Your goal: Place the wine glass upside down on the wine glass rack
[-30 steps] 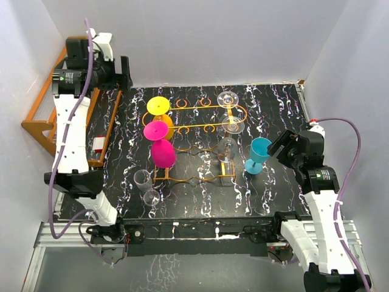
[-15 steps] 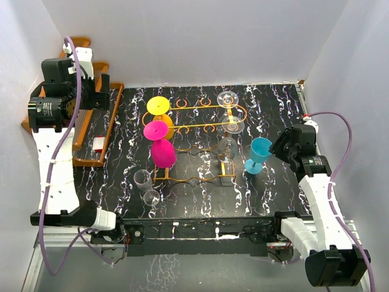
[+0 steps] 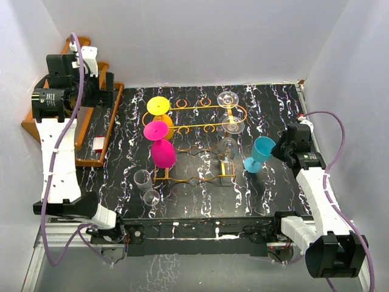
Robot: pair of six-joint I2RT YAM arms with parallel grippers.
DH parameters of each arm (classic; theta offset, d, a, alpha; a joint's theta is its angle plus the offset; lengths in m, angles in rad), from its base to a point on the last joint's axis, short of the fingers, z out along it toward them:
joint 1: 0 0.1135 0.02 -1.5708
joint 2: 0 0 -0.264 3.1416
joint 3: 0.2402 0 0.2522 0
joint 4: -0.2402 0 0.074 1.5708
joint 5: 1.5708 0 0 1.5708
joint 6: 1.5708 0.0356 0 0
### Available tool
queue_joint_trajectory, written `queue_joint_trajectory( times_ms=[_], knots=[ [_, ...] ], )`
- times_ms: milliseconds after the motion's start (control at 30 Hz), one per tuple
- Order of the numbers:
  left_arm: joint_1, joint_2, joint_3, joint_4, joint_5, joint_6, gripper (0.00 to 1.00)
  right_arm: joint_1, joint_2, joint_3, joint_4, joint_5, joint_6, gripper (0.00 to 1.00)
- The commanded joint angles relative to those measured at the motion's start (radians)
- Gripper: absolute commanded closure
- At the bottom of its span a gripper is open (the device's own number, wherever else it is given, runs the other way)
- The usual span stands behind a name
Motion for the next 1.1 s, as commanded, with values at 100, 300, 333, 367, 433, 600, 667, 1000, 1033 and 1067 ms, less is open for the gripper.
queue_joint_trajectory(
  times_ms=[100, 300, 333, 367, 433, 600, 667, 1000, 1033, 1067],
  knots=[
    [-0.002, 0.009, 0.15, -0.054, 0.111, 0.026, 0.03, 0.002, -0.004, 0.004, 0.059, 0.011, -0.014, 0.92],
    [-0.001, -0.065, 0.207, 0.025, 0.338, 0.035, 0.03, 0.001, -0.069, 0.182, 0.012, 0.177, -0.059, 0.92],
    [-0.003, -0.075, 0.22, 0.05, 0.372, 0.024, 0.03, 0.002, -0.075, 0.227, 0.016, 0.214, -0.08, 0.92],
    [-0.003, -0.07, 0.25, 0.061, 0.417, 0.006, 0.03, 0.002, -0.08, 0.265, 0.029, 0.246, -0.103, 0.92],
    [-0.002, -0.032, 0.318, 0.066, 0.5, -0.054, 0.03, 0.002, -0.087, 0.344, 0.09, 0.282, -0.159, 0.92],
    [-0.002, 0.012, 0.275, 0.144, 0.778, -0.236, 0.03, 0.031, -0.021, 0.574, 0.325, 0.254, -0.287, 0.92],
    [-0.002, 0.033, 0.264, 0.198, 0.875, -0.298, 0.03, 0.051, 0.064, 0.722, 0.341, 0.165, -0.328, 0.92],
    [-0.003, 0.003, -0.093, 1.35, 1.218, -1.294, 0.03, 0.191, 0.303, 1.079, 0.614, -0.284, -0.452, 0.92],
    [-0.002, 0.01, -0.113, 1.462, 1.211, -1.368, 0.03, 0.191, 0.269, 0.994, 0.767, -0.319, -0.435, 0.92],
    [-0.005, 0.03, -0.122, 1.529, 1.198, -1.49, 0.03, 0.19, 0.241, 0.919, 0.901, -0.347, -0.425, 0.92]
  ],
)
